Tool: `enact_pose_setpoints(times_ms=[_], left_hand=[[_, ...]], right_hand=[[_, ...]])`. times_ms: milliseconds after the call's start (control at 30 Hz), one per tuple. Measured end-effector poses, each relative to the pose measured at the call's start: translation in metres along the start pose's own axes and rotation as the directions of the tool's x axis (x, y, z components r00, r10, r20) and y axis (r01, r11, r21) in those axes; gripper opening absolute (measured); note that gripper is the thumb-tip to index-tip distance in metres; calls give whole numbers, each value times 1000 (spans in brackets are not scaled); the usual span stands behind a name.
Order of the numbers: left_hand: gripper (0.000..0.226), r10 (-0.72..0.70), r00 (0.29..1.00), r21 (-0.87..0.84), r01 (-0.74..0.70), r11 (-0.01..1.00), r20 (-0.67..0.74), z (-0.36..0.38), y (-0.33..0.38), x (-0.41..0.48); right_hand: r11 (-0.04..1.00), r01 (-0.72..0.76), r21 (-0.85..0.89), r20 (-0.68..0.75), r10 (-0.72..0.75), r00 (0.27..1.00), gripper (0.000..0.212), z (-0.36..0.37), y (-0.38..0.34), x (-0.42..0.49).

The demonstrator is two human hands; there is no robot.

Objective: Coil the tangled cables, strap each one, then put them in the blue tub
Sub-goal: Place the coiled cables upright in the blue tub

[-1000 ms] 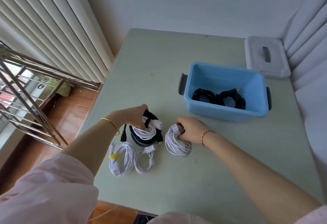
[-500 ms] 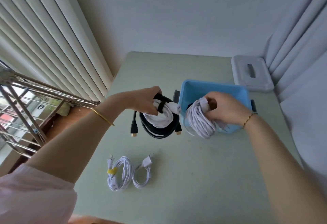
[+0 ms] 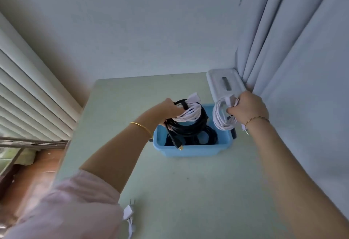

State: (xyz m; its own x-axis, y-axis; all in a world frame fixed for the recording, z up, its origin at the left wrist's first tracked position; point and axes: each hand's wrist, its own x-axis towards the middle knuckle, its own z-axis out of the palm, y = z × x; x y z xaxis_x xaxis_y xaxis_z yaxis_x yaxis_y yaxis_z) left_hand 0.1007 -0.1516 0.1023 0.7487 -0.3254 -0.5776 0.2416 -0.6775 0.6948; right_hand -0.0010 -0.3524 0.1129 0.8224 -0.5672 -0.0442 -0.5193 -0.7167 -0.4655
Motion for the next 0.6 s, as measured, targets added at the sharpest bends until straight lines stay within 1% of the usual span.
enact_pose_setpoints(times_ms=[100,200,333,400,433,467,533,600], left_hand=[[35,-122,992,-27,122,992,-20,8,-8,23],[26,-233,972,-80,231,970,-15,11,-21,36],[24,-338,940,-326,332,885,40,17,-26,43],[20,-362,931,-401,352,846,51,23,-24,44],[22,-375,927,-432,350,831,31,26,-25,45],[28,-384,923,-455,342,822,-1,29,-26,45],[37,-387,921,-476,320,819,-48,36,-28,44],[43,-351,931,-443,272,854,-104,41,-33,46]], right_hand=[[999,-4,-49,40,6,999,22,13,-7,7],[999,11,-44,84,-8,996,22,28,-14,11],[999,20,-38,139,-14,990,23,43,-22,17],[999,18,-42,140,-12,990,24,45,-22,18],[999,15,-44,138,-9,990,24,45,-22,19],[999,15,-44,136,-9,991,24,46,-21,19],[999,10,-44,135,-4,991,26,47,-20,19],[998,11,-54,145,-3,989,27,50,-20,18]])
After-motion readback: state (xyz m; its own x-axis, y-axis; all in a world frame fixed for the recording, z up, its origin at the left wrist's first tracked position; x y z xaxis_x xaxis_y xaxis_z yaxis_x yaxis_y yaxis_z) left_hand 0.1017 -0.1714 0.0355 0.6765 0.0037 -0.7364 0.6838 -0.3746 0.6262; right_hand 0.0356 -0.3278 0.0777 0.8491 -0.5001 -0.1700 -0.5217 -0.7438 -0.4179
